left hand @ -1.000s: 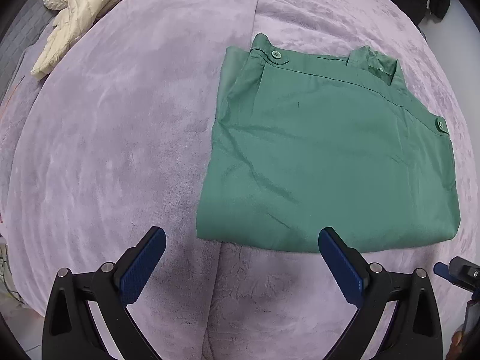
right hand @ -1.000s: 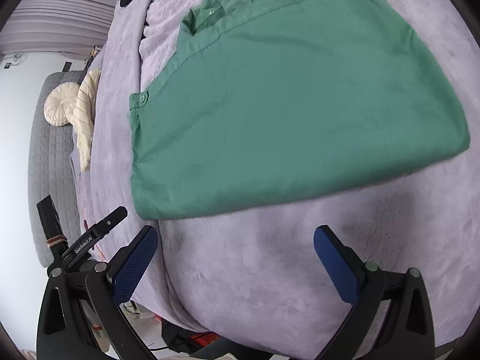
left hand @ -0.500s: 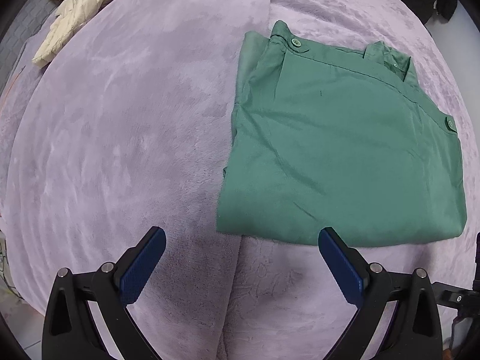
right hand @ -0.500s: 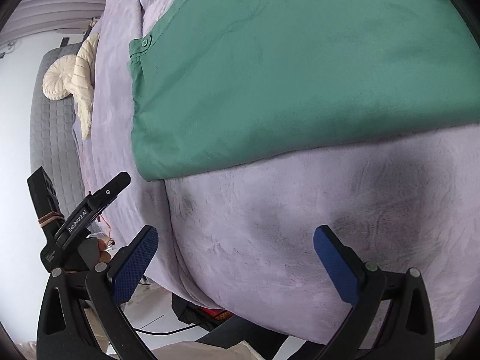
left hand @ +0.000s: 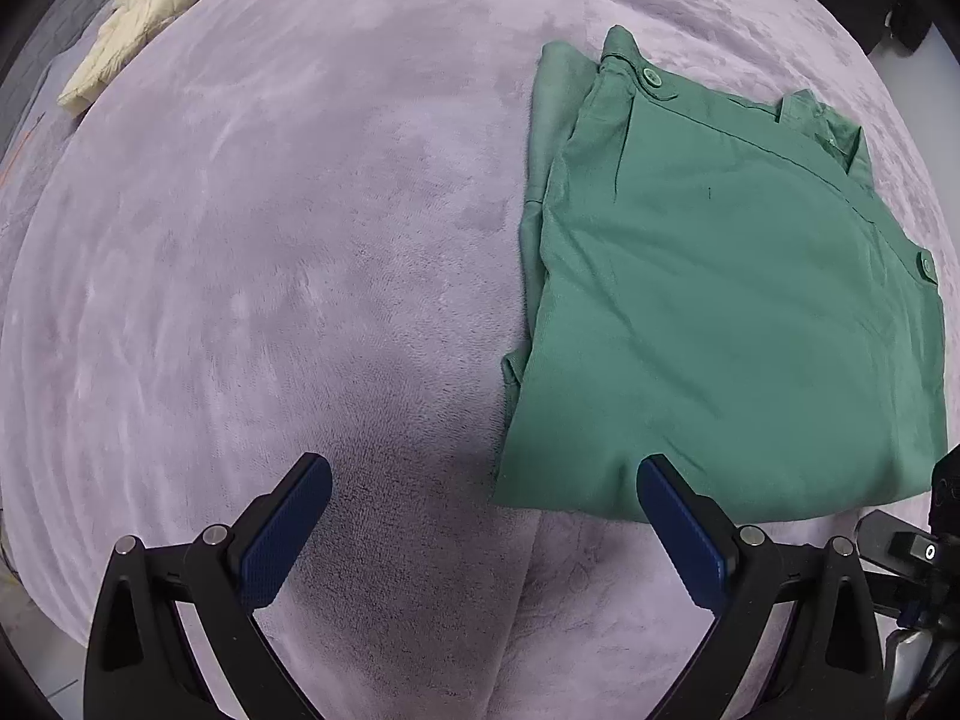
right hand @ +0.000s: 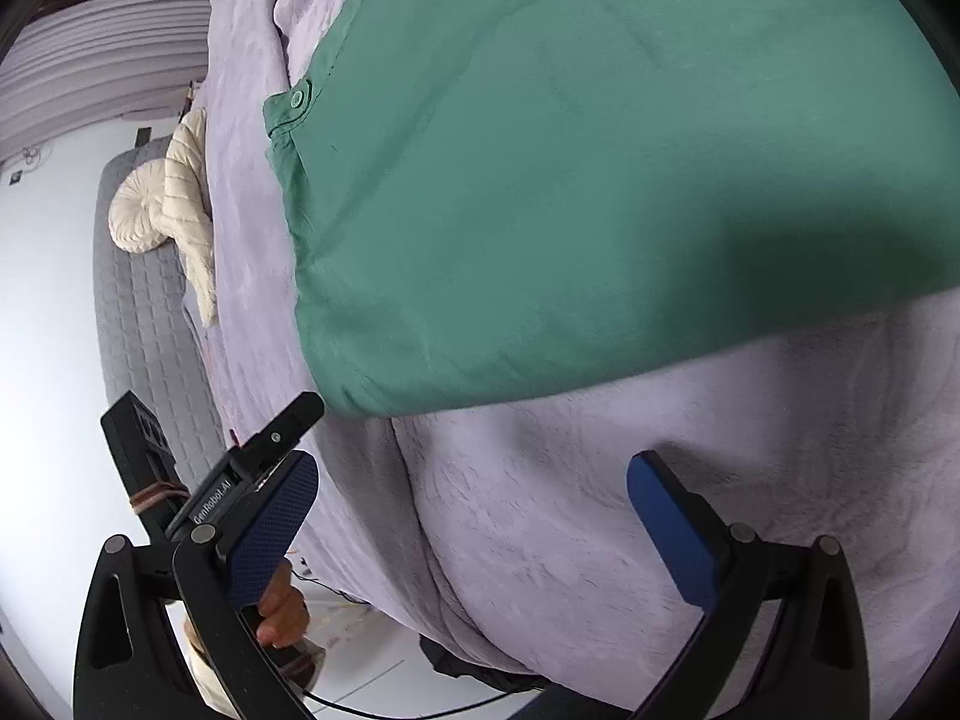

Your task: Fold small clothes

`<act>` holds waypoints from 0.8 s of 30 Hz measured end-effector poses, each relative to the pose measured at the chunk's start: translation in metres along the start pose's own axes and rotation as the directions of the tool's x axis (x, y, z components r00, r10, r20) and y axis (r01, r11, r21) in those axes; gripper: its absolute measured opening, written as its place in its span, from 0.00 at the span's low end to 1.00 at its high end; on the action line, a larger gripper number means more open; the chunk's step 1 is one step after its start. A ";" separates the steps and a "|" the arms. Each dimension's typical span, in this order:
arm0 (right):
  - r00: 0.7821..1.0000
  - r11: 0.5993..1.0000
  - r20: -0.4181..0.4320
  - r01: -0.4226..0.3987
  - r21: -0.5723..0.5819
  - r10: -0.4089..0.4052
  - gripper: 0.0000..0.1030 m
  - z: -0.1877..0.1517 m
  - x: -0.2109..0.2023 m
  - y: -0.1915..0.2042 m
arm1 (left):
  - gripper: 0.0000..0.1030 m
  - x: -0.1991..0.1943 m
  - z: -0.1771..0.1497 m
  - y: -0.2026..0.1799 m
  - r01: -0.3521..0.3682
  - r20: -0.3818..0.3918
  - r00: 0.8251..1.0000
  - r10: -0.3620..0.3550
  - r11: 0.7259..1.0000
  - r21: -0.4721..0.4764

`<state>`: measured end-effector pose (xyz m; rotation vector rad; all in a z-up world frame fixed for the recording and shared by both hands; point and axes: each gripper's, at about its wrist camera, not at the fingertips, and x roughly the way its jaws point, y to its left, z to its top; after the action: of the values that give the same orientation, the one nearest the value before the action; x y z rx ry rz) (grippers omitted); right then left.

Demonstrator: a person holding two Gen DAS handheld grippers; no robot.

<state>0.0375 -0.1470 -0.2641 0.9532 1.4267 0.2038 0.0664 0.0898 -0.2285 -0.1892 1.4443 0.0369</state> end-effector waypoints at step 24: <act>0.981 0.971 0.084 -0.185 0.150 0.174 0.82 0.026 0.046 0.002 | 0.99 0.024 0.034 0.040 0.267 0.001 0.963 -0.270 0.950 -0.159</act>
<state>0.0704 -0.1275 -0.3009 1.2097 1.3062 0.1913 0.0971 0.1325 -0.2527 -0.5171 1.4256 -0.0734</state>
